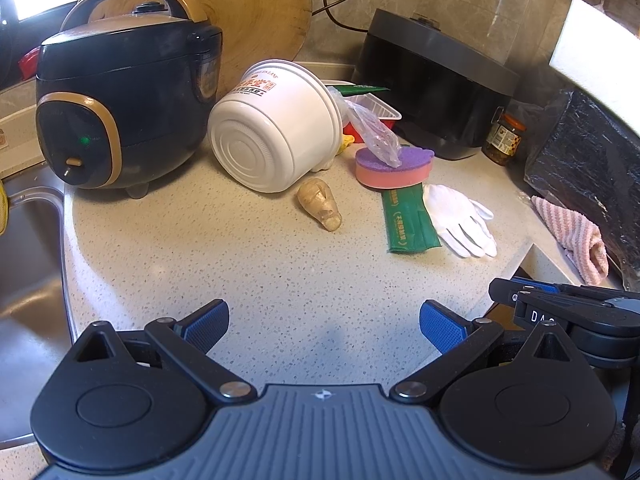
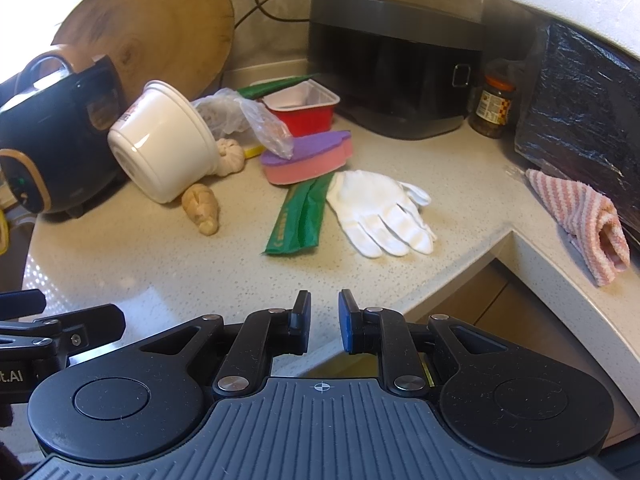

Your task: Collect trash

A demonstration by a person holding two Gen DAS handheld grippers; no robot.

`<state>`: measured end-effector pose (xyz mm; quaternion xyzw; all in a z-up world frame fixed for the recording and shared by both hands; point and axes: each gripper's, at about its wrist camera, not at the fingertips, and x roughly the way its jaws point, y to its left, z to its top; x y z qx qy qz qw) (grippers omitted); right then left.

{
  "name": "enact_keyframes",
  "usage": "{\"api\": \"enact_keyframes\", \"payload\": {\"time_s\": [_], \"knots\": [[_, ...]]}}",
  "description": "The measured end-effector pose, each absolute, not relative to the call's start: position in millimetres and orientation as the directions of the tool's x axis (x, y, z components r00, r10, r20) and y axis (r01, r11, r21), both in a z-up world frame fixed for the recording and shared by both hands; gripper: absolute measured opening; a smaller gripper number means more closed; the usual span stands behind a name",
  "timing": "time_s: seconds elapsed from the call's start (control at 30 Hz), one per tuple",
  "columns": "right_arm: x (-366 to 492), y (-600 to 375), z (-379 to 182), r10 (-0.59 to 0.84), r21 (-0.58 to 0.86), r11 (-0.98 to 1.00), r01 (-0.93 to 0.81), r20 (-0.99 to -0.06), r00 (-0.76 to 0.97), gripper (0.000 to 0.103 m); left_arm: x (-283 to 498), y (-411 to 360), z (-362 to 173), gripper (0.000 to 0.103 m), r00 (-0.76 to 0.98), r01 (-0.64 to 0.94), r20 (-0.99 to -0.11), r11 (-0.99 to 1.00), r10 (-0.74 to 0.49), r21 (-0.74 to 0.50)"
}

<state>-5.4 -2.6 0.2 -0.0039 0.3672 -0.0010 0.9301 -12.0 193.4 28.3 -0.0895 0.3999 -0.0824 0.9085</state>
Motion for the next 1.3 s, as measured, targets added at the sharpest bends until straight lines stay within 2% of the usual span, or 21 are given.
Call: {"api": "enact_keyframes", "payload": {"time_s": [0.23,0.27,0.47,0.6,0.63,0.7,0.77,0.87,0.97,1.07,1.17,1.3], "knots": [[-7.1,0.2,-1.2,-0.009,-0.018,1.000,-0.005,-0.672,0.741,0.019,-13.7,197.1,27.3,0.102,0.667,0.078,-0.710,0.969,-0.227,-0.236],[-9.5,5.8,0.7,-0.034,-0.058,0.998,-0.003,-0.623,0.782,0.019,-13.9,198.5,27.6,0.102,0.666,0.078,-0.710,0.968,-0.229,-0.239],[-10.2,12.2,4.3,0.010,-0.021,0.999,-0.031,-0.652,0.758,0.019,-14.1,207.7,27.5,0.102,0.664,0.078,-0.706,0.962,-0.245,-0.260],[-23.0,13.3,15.9,0.117,0.050,0.993,-0.106,-0.527,0.842,0.024,-12.7,222.4,26.1,0.102,0.662,0.071,-0.702,0.955,-0.262,-0.289],[-25.5,15.4,18.2,0.123,0.044,0.992,-0.116,-0.486,0.865,0.026,-12.2,227.1,25.5,0.102,0.661,0.070,-0.701,0.951,-0.270,-0.300],[-23.3,20.4,20.2,0.117,0.002,0.991,-0.131,-0.465,0.878,0.028,-9.8,237.2,24.1,0.102,0.654,0.076,-0.695,0.940,-0.299,-0.333],[-12.5,19.3,15.3,0.132,0.023,0.990,-0.142,-0.540,0.831,0.029,-4.5,245.7,21.4,0.102,0.644,0.101,-0.682,0.921,-0.348,-0.376],[-2.5,6.8,3.2,0.164,0.156,0.984,-0.081,-0.642,0.749,0.030,12.3,249.3,16.2,0.103,0.612,0.122,-0.678,0.895,-0.407,-0.428],[-3.4,-10.4,-7.4,0.167,0.242,0.970,0.002,-0.677,0.717,0.030,35.4,242.1,16.6,0.103,0.623,0.184,-0.641,0.880,-0.449,-0.438],[-3.8,-22.5,-14.0,0.100,0.182,0.982,0.044,-0.707,0.701,0.030,58.8,225.8,19.2,0.103,0.647,0.213,-0.613,0.880,-0.453,-0.425],[0.2,-36.4,-18.0,0.061,0.142,0.988,0.062,-0.721,0.690,0.030,81.2,206.9,16.6,0.103,0.653,0.222,-0.619,0.892,-0.436,-0.394],[14.3,-62.1,-23.5,0.066,0.191,0.975,0.114,-0.736,0.674,0.030,112.3,186.6,2.6,0.103,0.656,0.165,-0.664,0.927,-0.358,-0.336]]}}
